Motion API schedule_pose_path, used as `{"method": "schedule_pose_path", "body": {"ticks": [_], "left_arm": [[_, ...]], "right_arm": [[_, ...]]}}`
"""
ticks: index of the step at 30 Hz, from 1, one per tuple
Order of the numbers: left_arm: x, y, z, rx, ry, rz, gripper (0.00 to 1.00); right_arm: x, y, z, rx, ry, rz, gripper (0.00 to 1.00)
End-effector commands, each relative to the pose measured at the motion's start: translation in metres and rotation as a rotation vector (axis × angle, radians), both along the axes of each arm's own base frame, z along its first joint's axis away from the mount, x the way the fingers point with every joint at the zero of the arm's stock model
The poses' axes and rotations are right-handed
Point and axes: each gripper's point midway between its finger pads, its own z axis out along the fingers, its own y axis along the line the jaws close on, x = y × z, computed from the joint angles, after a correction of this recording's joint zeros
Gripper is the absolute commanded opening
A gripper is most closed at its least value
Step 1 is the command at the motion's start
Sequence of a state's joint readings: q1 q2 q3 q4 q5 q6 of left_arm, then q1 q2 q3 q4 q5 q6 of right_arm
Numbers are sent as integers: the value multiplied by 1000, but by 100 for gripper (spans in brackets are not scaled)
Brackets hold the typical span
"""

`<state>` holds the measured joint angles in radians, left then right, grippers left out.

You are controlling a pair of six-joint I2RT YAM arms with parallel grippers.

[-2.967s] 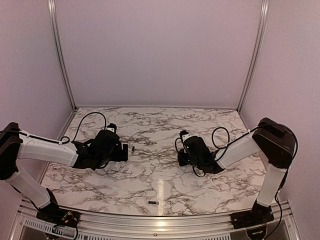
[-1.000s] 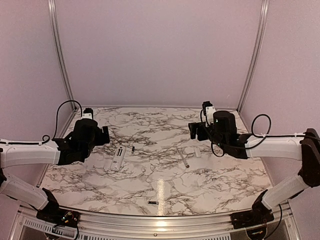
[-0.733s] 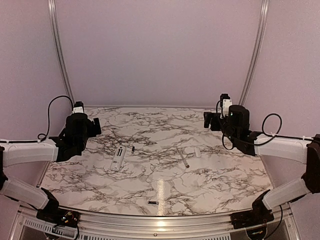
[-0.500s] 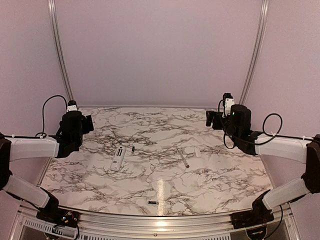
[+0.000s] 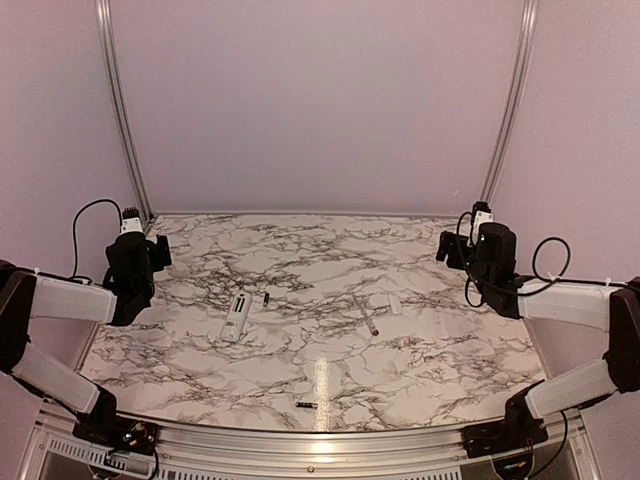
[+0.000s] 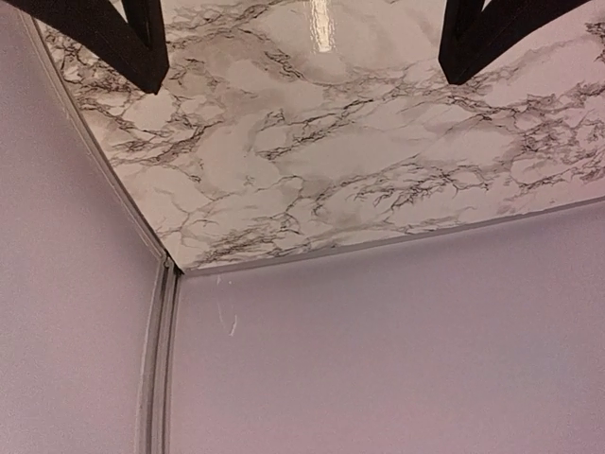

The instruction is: Unload the batteries from the remote control

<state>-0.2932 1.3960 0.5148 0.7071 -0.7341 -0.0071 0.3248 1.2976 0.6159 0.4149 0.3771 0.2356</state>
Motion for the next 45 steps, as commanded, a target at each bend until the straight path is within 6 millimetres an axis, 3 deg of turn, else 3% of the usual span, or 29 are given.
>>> {"method": "schedule_pose_path", "body": {"ticks": [1,10,18,29,35,41,45], "left_arm": [[-16,6,2,111,-72,-8,99],[-23,14,-20,50,-116,-63,99],[-18,18,-23,-10,-131,-146,99],[-11,17,-34,-81,-135,-273,99],[-12,19,-35,-87,-133,-259,99],[-12,18,-35,-87,-134,-260,99],[-12,18,-35,-87,-134,-260,99]], "right_arm": [[-5,-30,5,-9,-33,-149,98],[-14,-52,1,-48,-64,-266,98],[-22,-63,-5,-96,-95,-314,99],[-38,-66,12,-196,-175,-286,98],[-44,-59,-3,-305,-182,-204,98],[-49,-63,-25,-356,-213,-227,99],[-46,-68,-20,-389,-266,-242,98]]}}
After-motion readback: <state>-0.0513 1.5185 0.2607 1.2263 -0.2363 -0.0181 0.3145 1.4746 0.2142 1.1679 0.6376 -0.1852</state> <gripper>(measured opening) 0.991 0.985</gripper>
